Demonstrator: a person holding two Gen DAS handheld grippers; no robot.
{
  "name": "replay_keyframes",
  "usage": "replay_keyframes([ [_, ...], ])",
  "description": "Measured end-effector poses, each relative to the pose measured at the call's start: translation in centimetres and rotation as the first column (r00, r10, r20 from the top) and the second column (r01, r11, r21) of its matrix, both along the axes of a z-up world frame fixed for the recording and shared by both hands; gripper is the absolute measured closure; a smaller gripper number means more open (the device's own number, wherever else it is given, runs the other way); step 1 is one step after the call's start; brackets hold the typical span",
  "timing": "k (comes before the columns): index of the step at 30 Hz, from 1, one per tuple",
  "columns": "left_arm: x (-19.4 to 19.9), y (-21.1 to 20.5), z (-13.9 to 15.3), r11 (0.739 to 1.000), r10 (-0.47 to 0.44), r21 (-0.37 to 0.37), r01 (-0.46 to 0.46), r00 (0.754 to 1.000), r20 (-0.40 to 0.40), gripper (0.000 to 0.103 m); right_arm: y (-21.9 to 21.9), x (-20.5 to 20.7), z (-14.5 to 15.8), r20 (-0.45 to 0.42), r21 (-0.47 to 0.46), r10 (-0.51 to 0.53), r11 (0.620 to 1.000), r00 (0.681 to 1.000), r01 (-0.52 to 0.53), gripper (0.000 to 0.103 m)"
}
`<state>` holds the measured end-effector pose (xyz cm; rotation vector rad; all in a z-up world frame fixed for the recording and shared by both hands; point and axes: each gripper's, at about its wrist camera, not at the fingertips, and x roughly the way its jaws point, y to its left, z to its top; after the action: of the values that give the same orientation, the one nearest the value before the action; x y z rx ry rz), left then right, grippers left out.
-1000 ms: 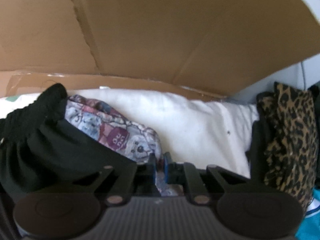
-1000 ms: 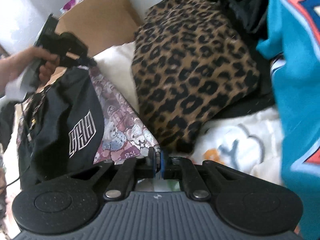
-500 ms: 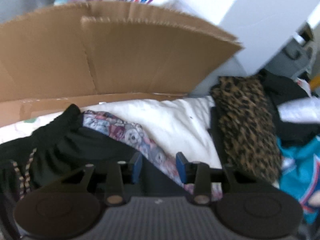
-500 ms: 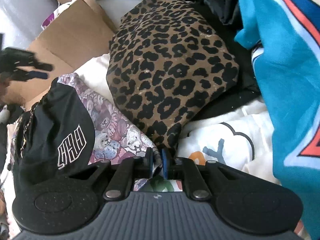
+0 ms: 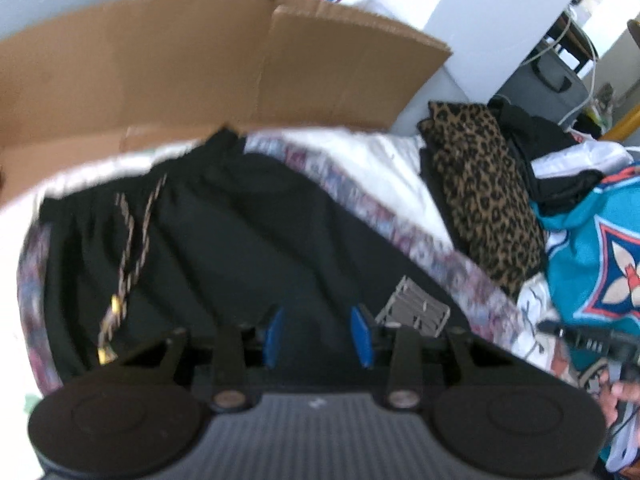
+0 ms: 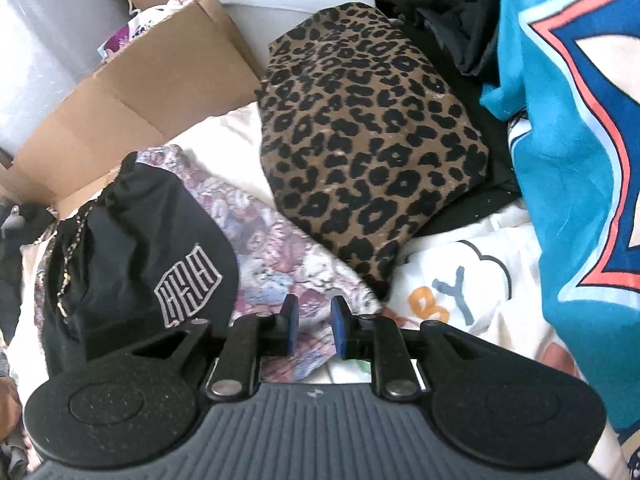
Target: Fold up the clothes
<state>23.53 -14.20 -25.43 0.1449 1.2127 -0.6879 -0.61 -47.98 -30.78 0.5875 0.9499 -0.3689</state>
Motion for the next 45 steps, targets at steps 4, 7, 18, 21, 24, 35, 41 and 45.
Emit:
replay_keyframes([
  [4, -3.6, 2.7, -1.5, 1.0, 0.02, -0.021, -0.021, 1.0, -0.006, 0.064, 0.7, 0.2, 1.3, -0.003, -0.039, 0.034, 0.999, 0.999, -0.034, 0.077],
  [7, -6.2, 4.4, -2.7, 0.999, 0.016, -0.039, -0.016, 1.0, 0.002, 0.064, 0.4, -0.1, 1.6, 0.012, -0.038, 0.028, 0.999, 1.0, -0.028, 0.069],
  [18, -11.9, 7.9, -6.9, 1.0, -0.025, -0.01, 0.025, 0.999, 0.045, 0.063, 0.3, -0.6, 0.5, -0.02, -0.071, 0.175, 0.982, 0.984, -0.176, 0.069],
  [21, -13.0, 8.5, -8.2, 0.999, -0.022, -0.023, 0.022, 0.999, 0.028, 0.063, 0.7, -0.8, 0.3, -0.06, -0.092, 0.248, 0.963, 0.967, -0.253, 0.069],
  [24, -14.1, 8.2, -9.6, 0.999, -0.029, -0.015, 0.029, 0.999, 0.026, 0.063, 0.8, -1.3, -0.3, -0.079, -0.1, 0.255, 0.96, 0.964, -0.262, 0.069],
  [35, -16.0, 6.2, -13.3, 0.995, -0.049, -0.08, 0.053, 0.998, 0.041, 0.048, 2.6, -2.4, -3.5, -0.125, -0.138, 0.222, 0.961, 0.967, -0.239, 0.069],
  [41, -15.9, 5.0, -13.5, 0.991, -0.061, -0.116, 0.068, 0.996, 0.06, 0.048, 2.7, -2.1, -4.0, -0.133, -0.153, 0.219, 0.959, 0.967, -0.239, 0.068],
  [45, -15.3, 4.2, -14.1, 0.984, -0.059, -0.166, 0.062, 0.998, 0.028, 0.05, 2.0, -1.9, -4.2, -0.125, -0.161, 0.177, 0.967, 0.976, -0.196, 0.068],
])
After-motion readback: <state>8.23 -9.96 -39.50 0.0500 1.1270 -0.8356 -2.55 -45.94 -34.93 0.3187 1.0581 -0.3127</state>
